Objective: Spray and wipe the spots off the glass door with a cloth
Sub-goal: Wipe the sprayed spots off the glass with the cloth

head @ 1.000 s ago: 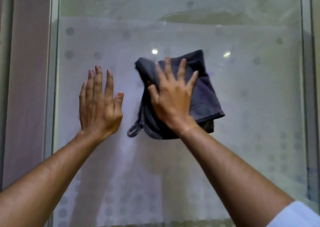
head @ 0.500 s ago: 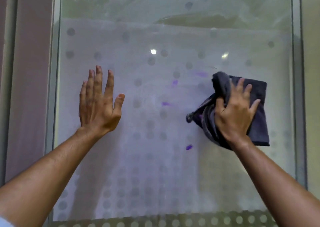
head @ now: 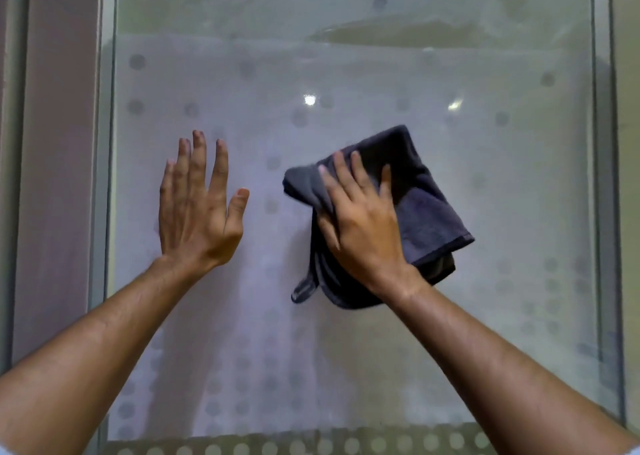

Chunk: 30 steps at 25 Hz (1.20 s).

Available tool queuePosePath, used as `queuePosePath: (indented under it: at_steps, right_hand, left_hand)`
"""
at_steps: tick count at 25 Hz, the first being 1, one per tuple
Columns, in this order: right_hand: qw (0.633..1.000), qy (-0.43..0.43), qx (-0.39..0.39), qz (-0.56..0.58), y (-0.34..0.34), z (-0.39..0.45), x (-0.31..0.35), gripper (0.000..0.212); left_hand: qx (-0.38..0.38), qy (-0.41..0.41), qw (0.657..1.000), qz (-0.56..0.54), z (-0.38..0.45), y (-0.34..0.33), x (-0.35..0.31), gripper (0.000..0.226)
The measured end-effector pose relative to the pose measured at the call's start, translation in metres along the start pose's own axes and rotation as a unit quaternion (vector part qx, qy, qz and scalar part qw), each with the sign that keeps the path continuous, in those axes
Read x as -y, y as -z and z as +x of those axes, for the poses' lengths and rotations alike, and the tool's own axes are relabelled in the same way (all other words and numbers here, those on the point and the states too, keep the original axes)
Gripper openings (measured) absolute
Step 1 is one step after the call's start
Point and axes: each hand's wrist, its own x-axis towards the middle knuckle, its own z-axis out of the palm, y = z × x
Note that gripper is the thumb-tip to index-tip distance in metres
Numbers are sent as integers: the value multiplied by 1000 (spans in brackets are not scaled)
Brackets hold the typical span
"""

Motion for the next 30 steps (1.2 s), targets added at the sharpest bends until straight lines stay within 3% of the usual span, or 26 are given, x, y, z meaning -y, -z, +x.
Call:
queuePosePath:
  at_steps: [2, 7, 9, 14, 20, 23, 28, 30]
  right_hand:
    - [1000, 6, 1, -11, 5, -25, -19, 60]
    - [973, -223, -64, 9, 23, -13, -69, 57]
    - [963, -253, -89, 35, 22, 13, -61, 57]
    - [995, -85, -50, 23, 4, 26, -6, 62]
    - [999, 17, -6, -47, -9, -85, 1, 64]
    - [995, -57, -31, -72, 5, -105, -42, 64]
    - [952, -282, -119, -10, 11, -61, -54, 62]
    - [949, -287, -130, 9, 6, -48, -39, 64]
  left_hand:
    - [3, 0, 1000, -1, 0, 1, 0, 73]
    - [16, -14, 1000, 12, -1, 1, 0, 76]
    - [13, -18, 1000, 15, -1, 0, -1, 76]
    - [14, -21, 999, 19, -1, 1, -2, 76]
    - [14, -27, 1000, 9, -8, 2, -11, 76]
    - [25, -33, 999, 6, -13, 1, -14, 76]
    - [29, -34, 999, 13, -16, 0, -15, 76]
    - [27, -37, 999, 13, -15, 0, -16, 75]
